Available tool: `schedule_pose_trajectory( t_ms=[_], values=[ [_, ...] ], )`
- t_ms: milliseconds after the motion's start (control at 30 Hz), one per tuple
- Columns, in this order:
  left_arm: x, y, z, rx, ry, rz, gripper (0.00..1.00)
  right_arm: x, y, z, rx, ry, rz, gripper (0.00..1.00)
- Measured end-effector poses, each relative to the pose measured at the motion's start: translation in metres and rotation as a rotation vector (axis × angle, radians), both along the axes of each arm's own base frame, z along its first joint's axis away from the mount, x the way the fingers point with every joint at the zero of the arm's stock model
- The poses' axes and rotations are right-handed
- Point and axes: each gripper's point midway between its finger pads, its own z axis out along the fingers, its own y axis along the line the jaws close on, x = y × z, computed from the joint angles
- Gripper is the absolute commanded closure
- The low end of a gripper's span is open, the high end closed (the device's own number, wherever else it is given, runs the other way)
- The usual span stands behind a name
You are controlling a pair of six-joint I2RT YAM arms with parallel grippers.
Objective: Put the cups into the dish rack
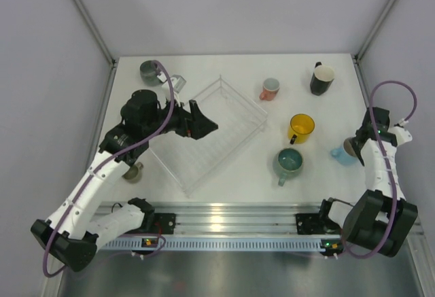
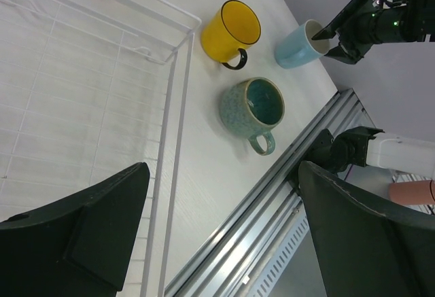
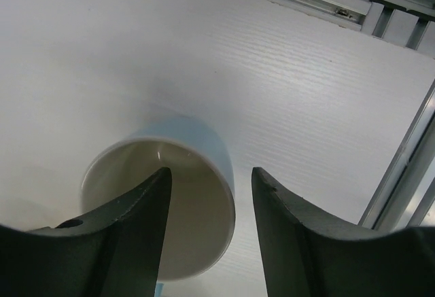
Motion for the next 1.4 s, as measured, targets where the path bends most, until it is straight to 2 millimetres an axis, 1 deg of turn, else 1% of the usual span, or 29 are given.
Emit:
schedule_pose_trajectory(
  t_ms=[100, 267, 367, 400, 500, 600, 667, 733, 800, 933, 1033, 1100, 1233, 1300, 1333, 1367, 1400],
  values=[
    [0.002, -0.001, -0.003, 0.005, 0.007, 0.000, 0.04, 0.000, 0.000, -0.011, 0.007, 0.004, -0.002, 0.53],
    [0.003, -0.001, -0.004, 0.008, 0.012, 0.000, 0.05, 0.003, 0.002, -0.027, 0.034, 0.006, 0.012, 0.57],
    [0.002, -0.001, -0.004, 0.008, 0.012, -0.003, 0.08, 0.006, 0.001, -0.032, 0.038, 0.002, 0.019, 0.74],
    [0.002, -0.002, -0.004, 0.008, 0.012, -0.003, 0.08, 0.006, 0.000, -0.033, 0.037, 0.003, 0.020, 0.86],
    [0.002, -0.002, -0.004, 0.007, 0.012, -0.003, 0.09, 0.008, 0.000, -0.034, 0.038, 0.005, 0.037, 1.00],
    [0.002, -0.002, -0.004, 0.006, 0.014, -0.002, 0.11, 0.009, 0.000, -0.032, 0.032, 0.003, 0.053, 1.00],
    [0.002, -0.002, -0.004, 0.004, 0.017, -0.004, 0.12, 0.009, 0.000, -0.026, 0.020, -0.009, 0.069, 1.00],
    [0.002, -0.003, -0.004, 0.001, 0.023, -0.006, 0.12, 0.011, 0.000, -0.013, 0.003, -0.043, 0.086, 1.00],
    [0.002, -0.004, -0.005, -0.005, 0.035, -0.009, 0.12, 0.018, 0.000, 0.008, -0.019, -0.108, 0.109, 1.00],
    [0.004, -0.009, -0.006, -0.019, 0.063, -0.016, 0.13, 0.040, 0.005, 0.070, -0.056, -0.302, 0.167, 1.00],
    [0.005, -0.015, -0.005, -0.042, 0.085, -0.033, 0.14, 0.062, 0.020, 0.110, -0.039, -0.475, 0.256, 1.00],
    [0.006, -0.019, -0.003, -0.061, 0.093, -0.048, 0.14, 0.074, 0.036, 0.126, -0.001, -0.563, 0.337, 1.00],
    [0.004, -0.025, 0.002, -0.091, 0.101, -0.077, 0.14, 0.098, 0.080, 0.154, 0.085, -0.719, 0.544, 1.00],
    [0.003, -0.027, 0.006, -0.106, 0.102, -0.091, 0.14, 0.107, 0.108, 0.172, 0.110, -0.795, 0.662, 1.00],
    [0.003, -0.029, 0.008, -0.114, 0.102, -0.099, 0.14, 0.110, 0.125, 0.182, 0.123, -0.836, 0.732, 1.00],
    [0.002, -0.030, 0.010, -0.122, 0.103, -0.108, 0.14, 0.112, 0.139, 0.192, 0.126, -0.877, 0.789, 1.00],
    [0.001, -0.031, 0.011, -0.129, 0.104, -0.117, 0.14, 0.112, 0.158, 0.200, 0.140, -0.907, 0.853, 1.00]
  ],
)
